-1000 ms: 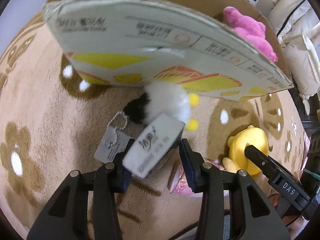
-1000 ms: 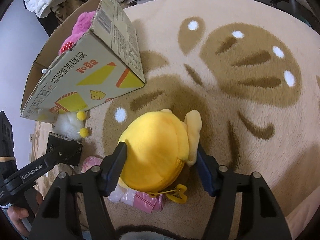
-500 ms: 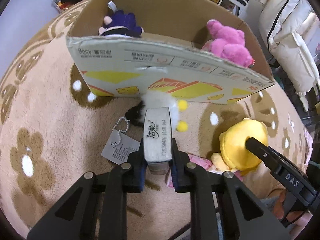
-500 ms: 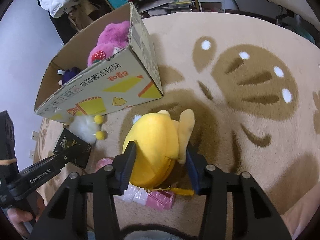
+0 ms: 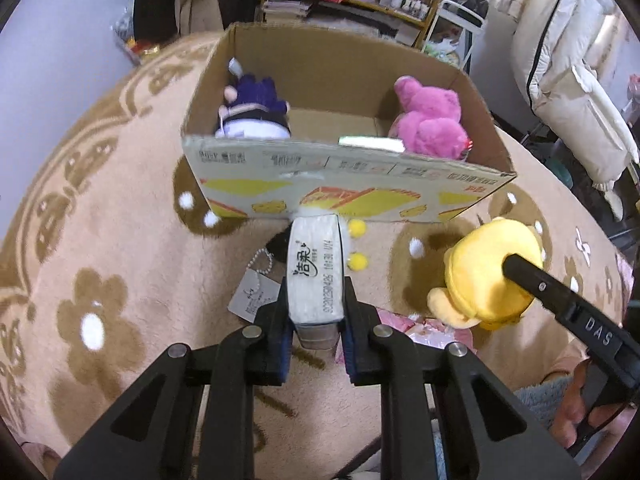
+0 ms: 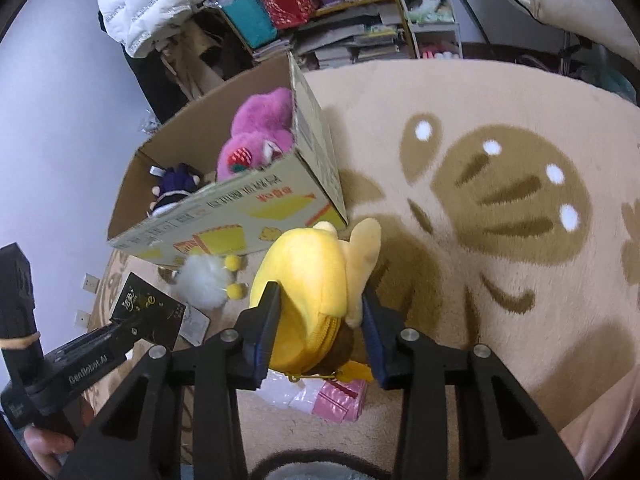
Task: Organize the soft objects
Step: 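Close the left tool on the white tissue pack while the right tool grips the yellow bear, then carry both items over the box and open both tools to drop them in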
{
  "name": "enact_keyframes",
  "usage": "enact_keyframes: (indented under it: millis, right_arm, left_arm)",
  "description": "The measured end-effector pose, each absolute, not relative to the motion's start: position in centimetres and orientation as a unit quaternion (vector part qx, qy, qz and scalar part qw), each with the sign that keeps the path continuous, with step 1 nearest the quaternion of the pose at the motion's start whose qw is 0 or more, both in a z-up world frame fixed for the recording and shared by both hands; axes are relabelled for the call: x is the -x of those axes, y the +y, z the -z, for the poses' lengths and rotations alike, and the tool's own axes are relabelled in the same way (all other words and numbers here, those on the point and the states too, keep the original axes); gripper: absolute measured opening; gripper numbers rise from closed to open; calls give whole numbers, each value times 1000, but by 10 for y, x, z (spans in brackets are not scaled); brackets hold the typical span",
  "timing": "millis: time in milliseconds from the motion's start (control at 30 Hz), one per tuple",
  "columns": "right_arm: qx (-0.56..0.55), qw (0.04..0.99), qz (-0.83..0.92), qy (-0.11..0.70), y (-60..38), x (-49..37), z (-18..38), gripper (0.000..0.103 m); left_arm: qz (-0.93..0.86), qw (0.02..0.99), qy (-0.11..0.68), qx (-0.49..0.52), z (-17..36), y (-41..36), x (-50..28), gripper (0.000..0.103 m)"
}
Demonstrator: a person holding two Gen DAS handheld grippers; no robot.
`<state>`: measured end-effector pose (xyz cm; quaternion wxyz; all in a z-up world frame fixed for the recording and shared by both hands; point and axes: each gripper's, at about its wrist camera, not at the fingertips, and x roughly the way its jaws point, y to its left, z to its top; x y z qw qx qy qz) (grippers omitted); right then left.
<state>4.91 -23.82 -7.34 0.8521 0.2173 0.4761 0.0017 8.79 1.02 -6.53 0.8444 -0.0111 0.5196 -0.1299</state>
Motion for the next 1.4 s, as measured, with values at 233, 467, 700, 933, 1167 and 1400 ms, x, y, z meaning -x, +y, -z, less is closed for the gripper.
enact_keyframes:
  millis: [233, 467, 700, 933, 1167, 1400]
  right_arm:
    - [-196, 869, 12, 454, -240, -47, 51, 41]
    - [-176, 888, 17, 424, -240, -42, 17, 41]
    - [-148, 914, -1, 378, -232, -40, -25, 41]
    - [-126, 925, -11, 359, -218, -54, -49, 41]
    - [-110, 929, -3, 355, -210, -76, -61, 41]
    - [-110, 932, -1, 347, -208, -98, -70, 41]
  left_arm:
    - [112, 872, 476, -26, 36, 12, -78, 19]
    - [92, 894, 433, -72, 6, 10, -73, 19]
    - [81, 903, 416, -75, -11, 13, -83, 19]
    - [84, 911, 397, -78, -29, 11, -98, 19]
    - [81, 919, 378, -79, -49, 10, -123, 19]
    - [86, 923, 367, -78, -60, 7, -142, 19]
